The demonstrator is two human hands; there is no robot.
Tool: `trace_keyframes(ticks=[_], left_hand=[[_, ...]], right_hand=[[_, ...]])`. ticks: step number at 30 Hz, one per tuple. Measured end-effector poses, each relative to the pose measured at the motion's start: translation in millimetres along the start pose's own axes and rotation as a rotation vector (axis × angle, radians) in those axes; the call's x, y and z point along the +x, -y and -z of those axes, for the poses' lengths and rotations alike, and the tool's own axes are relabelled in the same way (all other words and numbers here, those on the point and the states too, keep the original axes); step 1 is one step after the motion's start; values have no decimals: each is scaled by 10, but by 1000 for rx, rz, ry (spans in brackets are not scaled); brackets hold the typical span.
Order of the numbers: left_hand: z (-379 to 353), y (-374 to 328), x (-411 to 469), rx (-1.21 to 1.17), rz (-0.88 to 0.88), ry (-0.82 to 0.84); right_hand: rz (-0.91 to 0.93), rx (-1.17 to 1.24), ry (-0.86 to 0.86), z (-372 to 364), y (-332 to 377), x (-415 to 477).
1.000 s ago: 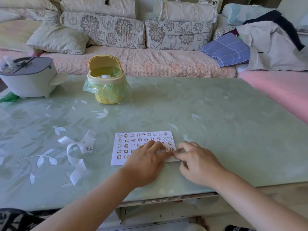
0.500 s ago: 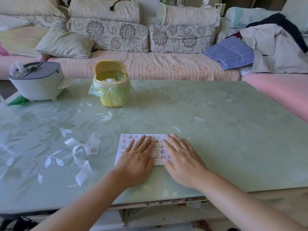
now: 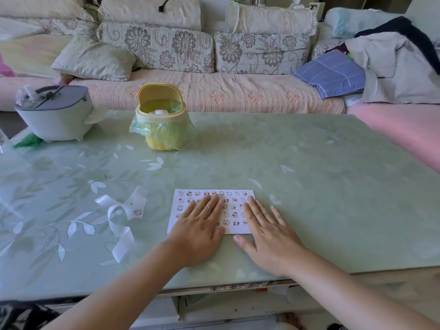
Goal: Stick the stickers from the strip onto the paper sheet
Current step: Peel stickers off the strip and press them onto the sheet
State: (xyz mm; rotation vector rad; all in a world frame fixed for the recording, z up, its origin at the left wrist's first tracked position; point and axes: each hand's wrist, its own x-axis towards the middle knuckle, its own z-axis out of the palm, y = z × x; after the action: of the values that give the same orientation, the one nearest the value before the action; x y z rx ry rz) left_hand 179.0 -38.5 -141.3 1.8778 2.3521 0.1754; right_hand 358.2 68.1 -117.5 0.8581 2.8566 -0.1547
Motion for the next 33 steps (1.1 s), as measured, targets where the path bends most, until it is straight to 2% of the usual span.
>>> trace_keyframes(ticks=[5, 8, 13, 21, 27, 30, 33], left_hand=[[0, -17, -5, -6, -4, -2], [12, -23, -17, -22, -11, -11], [1, 9, -71, -12, -16, -36], [107, 331, -382, 12, 127, 7], [138, 353, -469, -24, 134, 20], [311, 346, -527, -133, 110, -75], [506, 401, -576, -133, 55, -350]], right_hand=[[-83, -20, -43, -35, -5, -29], [55, -20, -89, 2, 65, 39], [244, 26, 14, 8, 211, 162], [189, 29, 32, -2, 157, 189], [173, 11, 72, 91, 168, 207], [139, 19, -3, 207, 225, 259], [132, 53, -126, 345, 390, 353]])
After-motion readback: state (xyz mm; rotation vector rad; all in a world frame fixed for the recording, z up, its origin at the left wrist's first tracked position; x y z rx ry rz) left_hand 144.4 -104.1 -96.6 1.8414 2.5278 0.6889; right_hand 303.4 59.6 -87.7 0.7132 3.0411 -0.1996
